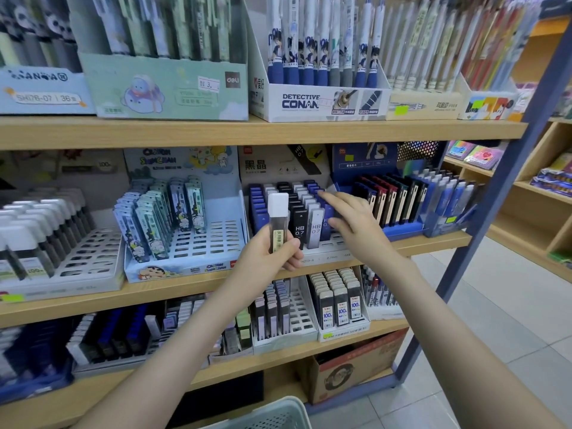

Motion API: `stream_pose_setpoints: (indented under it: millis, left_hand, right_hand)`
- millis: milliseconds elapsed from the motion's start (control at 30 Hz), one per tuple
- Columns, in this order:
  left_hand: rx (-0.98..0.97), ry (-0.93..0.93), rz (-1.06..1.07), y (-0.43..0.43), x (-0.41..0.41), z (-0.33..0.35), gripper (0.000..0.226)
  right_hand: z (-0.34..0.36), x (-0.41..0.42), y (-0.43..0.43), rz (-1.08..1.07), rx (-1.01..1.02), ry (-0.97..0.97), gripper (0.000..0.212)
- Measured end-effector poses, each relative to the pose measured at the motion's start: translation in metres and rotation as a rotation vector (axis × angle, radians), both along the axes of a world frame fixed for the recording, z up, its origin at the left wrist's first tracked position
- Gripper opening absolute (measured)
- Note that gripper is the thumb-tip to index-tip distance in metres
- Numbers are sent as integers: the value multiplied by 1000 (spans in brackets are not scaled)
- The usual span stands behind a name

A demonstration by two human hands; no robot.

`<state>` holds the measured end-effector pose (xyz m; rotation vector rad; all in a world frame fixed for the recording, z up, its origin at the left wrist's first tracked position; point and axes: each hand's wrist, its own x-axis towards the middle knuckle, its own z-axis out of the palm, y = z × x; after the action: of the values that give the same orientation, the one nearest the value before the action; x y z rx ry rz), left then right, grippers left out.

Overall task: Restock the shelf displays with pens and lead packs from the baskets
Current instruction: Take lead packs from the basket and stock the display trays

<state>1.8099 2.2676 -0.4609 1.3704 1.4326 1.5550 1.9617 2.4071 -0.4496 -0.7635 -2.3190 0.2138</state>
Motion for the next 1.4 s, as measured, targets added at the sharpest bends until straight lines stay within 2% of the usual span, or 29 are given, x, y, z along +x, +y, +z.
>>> stream_pose_setpoints:
  millis: [167, 300, 367, 433, 500, 600, 733, 900, 967, 1033, 1100, 1200, 1300, 1400]
  left_hand:
    - [-12, -2, -7, -5, -1, 1, 6]
    - [-44, 18, -34, -22, -6, 9, 11]
    - [-58, 35, -48, -33, -9, 15, 14]
    - [-56, 119, -20, -44, -11, 18, 16]
    - [-73, 326, 55, -57, -15, 22, 16]
    - [-77, 569, 167, -78, -25, 25, 15]
    - [-48, 673, 235, -94, -55, 16, 25]
    - [48, 783, 338, -120, -99, 12, 30]
    - [61, 822, 422, -141, -116, 13, 39]
    - [156, 912, 530, -162, -137, 14, 44]
    - [275, 1044, 676, -174, -166, 10, 45]
    - [340, 1211, 832, -181, -212, 5, 47]
    - [324, 1340, 859, -182, -248, -2, 56]
    - [327, 1426, 812, -178, -267, -12, 61]
  right_hand:
    - [5, -6, -5, -51, 68, -35, 53]
    - [26, -8, -54, -68, 153, 356, 44]
    - [38, -14, -92, 19, 15, 438, 35]
    - [44, -27, -126, 138, -248, 372, 29]
    - [41, -45, -146, 161, -365, 296, 29]
    - [40, -68, -157, 124, -401, 346, 22]
    - [44, -91, -170, 204, -513, 335, 15]
    - [44, -134, -197, 258, -541, 345, 9]
    - [45, -154, -205, 263, -594, 359, 6]
    - [46, -173, -213, 309, -627, 413, 17]
    - [49, -192, -219, 378, -612, 458, 27]
    - [54, -221, -221, 371, -469, 418, 36]
    - [61, -253, -214, 261, -344, 314, 34]
    - [72, -281, -198, 155, -276, 129, 27]
